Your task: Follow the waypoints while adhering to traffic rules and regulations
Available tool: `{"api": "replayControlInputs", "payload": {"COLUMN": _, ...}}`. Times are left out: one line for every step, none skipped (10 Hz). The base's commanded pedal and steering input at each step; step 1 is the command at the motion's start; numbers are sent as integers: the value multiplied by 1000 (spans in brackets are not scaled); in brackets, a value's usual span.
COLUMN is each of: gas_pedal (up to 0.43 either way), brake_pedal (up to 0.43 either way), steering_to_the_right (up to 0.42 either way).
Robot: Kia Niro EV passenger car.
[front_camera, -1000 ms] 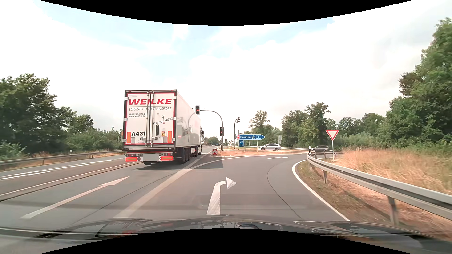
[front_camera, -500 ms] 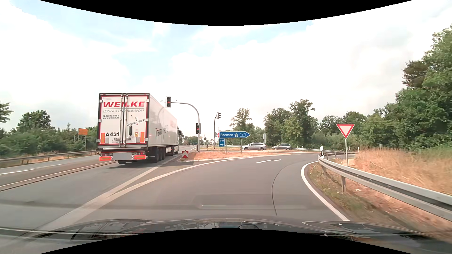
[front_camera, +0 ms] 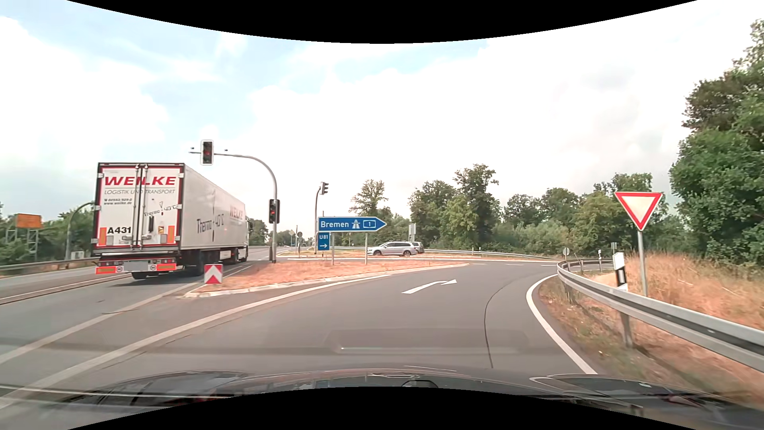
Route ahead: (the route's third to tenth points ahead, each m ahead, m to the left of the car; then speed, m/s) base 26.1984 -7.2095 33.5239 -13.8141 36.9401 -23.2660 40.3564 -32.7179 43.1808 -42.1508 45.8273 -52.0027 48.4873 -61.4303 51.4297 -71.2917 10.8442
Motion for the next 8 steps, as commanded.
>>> {"api": "replayControlInputs", "payload": {"gas_pedal": 130, "brake_pedal": 0, "steering_to_the_right": 112}}
{"api": "replayControlInputs", "payload": {"gas_pedal": 130, "brake_pedal": 0, "steering_to_the_right": 114}}
{"api": "replayControlInputs", "payload": {"gas_pedal": 130, "brake_pedal": 0, "steering_to_the_right": 114}}
{"api": "replayControlInputs", "payload": {"gas_pedal": 130, "brake_pedal": 0, "steering_to_the_right": 114}}
{"api": "replayControlInputs", "payload": {"gas_pedal": 130, "brake_pedal": 0, "steering_to_the_right": 115}}
{"api": "replayControlInputs", "payload": {"gas_pedal": 138, "brake_pedal": 0, "steering_to_the_right": 118}}
{"api": "replayControlInputs", "payload": {"gas_pedal": 138, "brake_pedal": 0, "steering_to_the_right": 121}}
{"api": "replayControlInputs", "payload": {"gas_pedal": 138, "brake_pedal": 0, "steering_to_the_right": 124}}
